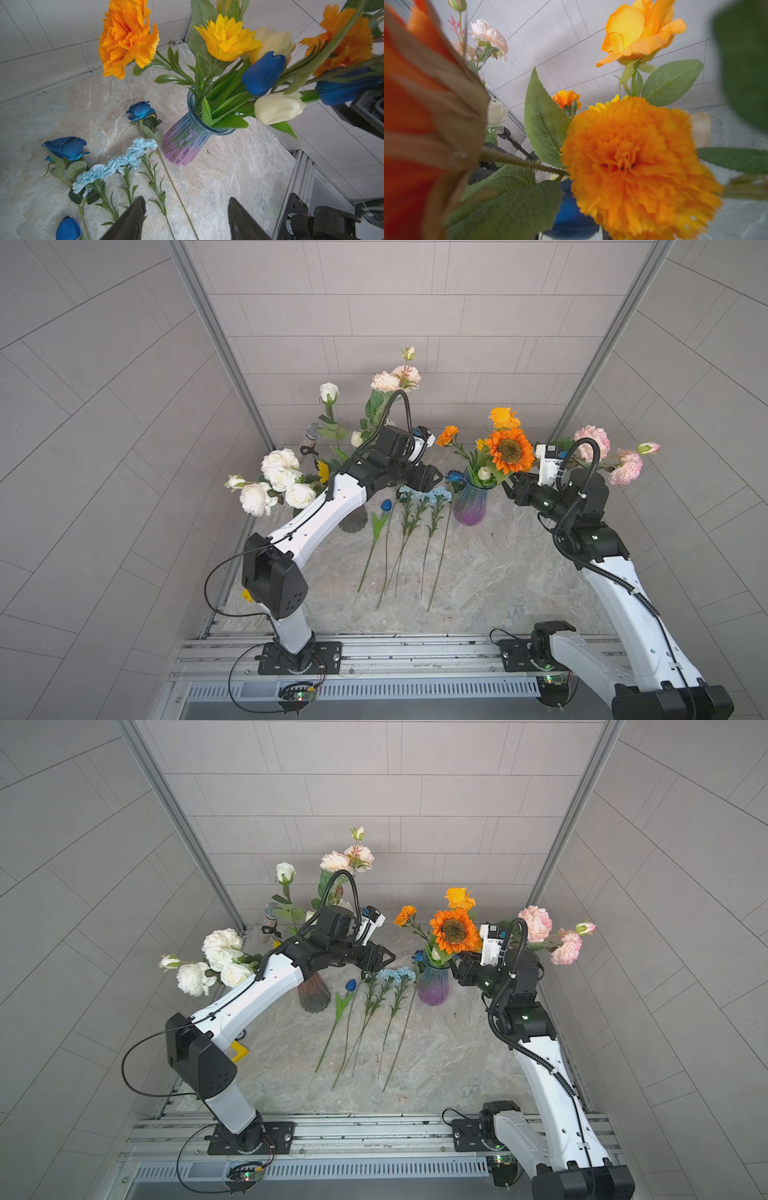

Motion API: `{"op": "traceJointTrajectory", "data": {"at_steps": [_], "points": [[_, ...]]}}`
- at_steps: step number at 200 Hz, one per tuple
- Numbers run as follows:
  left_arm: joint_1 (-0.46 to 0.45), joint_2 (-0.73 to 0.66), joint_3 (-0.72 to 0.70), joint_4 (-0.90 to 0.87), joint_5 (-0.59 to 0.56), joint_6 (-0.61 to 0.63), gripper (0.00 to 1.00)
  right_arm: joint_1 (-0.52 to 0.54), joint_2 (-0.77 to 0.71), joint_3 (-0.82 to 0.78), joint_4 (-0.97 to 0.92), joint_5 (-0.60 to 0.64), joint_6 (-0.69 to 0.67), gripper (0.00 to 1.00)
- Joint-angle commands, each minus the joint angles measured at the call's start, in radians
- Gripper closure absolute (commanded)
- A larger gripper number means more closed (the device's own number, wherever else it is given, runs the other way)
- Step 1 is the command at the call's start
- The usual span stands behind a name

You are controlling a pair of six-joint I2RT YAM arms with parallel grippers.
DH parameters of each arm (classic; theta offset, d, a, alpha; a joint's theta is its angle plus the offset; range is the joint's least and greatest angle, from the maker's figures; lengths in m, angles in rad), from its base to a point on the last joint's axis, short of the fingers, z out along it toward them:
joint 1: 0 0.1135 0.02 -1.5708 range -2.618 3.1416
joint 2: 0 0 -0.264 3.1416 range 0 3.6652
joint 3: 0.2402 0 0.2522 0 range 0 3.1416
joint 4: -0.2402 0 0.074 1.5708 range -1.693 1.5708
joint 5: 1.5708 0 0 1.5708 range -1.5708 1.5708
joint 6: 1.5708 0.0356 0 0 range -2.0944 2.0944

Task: Pick out blue flowers from the vase
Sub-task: Pick up the flower from the vase.

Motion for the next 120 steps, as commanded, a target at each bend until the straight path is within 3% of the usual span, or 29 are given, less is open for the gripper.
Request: {"op": "traceJointTrajectory", "data": {"at_steps": [1, 67, 120], "points": [[0.013, -0.045, -0.020, 0.043, 0.021, -0.012, 0.33, 0.004, 0.033, 0.028, 0.057, -0.024, 0.021, 0.52], [0.023, -0.056, -0.051, 0.056, 0.027, -0.018, 0.33, 0.024, 0.051, -0.032, 0.043, 0.056, -0.057, 0.47], [0.028, -0.056, -0.072, 0.078, 0.035, -0.035, 0.33, 0.023, 0.011, -0.008, 0.030, 0.121, -0.090, 0.64]]}}
